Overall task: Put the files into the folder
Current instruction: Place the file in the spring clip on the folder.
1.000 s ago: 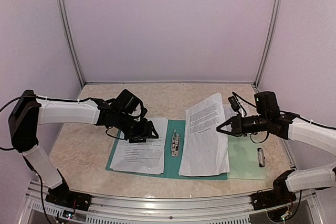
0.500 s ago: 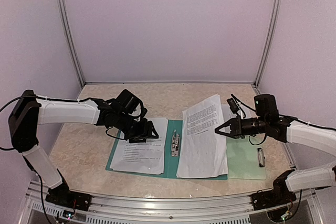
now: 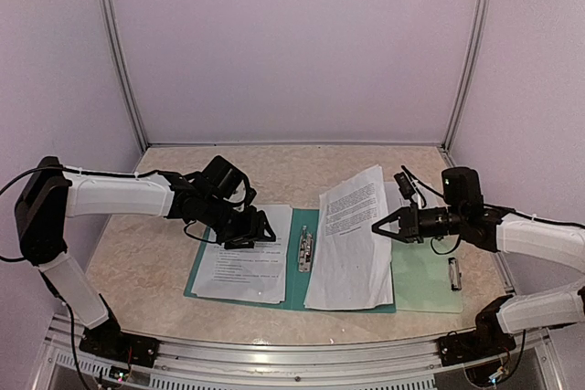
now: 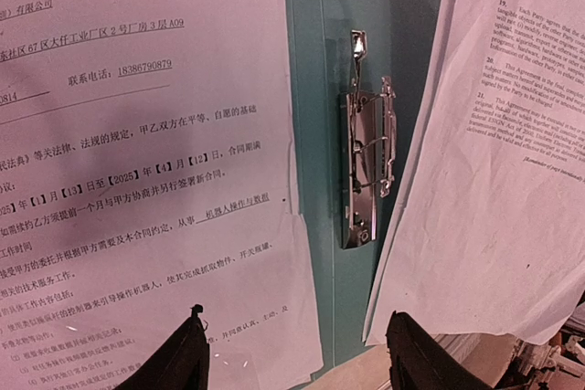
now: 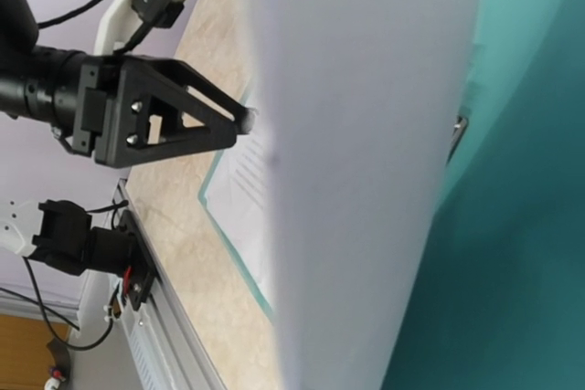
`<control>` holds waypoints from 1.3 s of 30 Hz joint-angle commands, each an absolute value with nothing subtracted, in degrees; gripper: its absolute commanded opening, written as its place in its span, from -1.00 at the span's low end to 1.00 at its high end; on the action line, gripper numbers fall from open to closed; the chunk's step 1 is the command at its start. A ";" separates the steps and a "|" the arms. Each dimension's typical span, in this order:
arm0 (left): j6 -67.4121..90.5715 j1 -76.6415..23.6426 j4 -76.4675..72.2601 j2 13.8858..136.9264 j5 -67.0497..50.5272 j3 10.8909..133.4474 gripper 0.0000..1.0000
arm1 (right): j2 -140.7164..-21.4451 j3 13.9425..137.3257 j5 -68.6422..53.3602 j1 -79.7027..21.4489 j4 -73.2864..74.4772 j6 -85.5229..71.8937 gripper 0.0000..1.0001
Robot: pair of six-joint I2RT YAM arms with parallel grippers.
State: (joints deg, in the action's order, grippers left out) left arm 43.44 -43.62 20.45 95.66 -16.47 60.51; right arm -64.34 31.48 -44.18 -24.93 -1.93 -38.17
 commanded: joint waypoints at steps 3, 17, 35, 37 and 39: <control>43.11 -44.03 21.88 96.24 -15.97 61.61 0.28 | -65.58 30.68 -44.69 -25.83 -5.08 -39.11 -1.00; 43.01 -44.03 22.06 95.80 -15.69 61.41 0.28 | -66.80 30.06 -43.92 -26.19 -6.46 -39.16 -1.00; 43.04 -44.03 22.24 95.80 -15.56 61.44 0.28 | -67.96 28.83 -43.22 -26.20 -7.95 -39.24 -1.00; 42.93 -44.03 22.32 95.80 -15.55 61.50 0.28 | -68.39 28.75 -43.32 -26.20 -8.36 -39.29 -1.00; 42.97 -44.03 22.39 95.80 -15.57 61.61 0.28 | -68.67 28.74 -43.42 -26.30 -8.61 -39.24 -1.00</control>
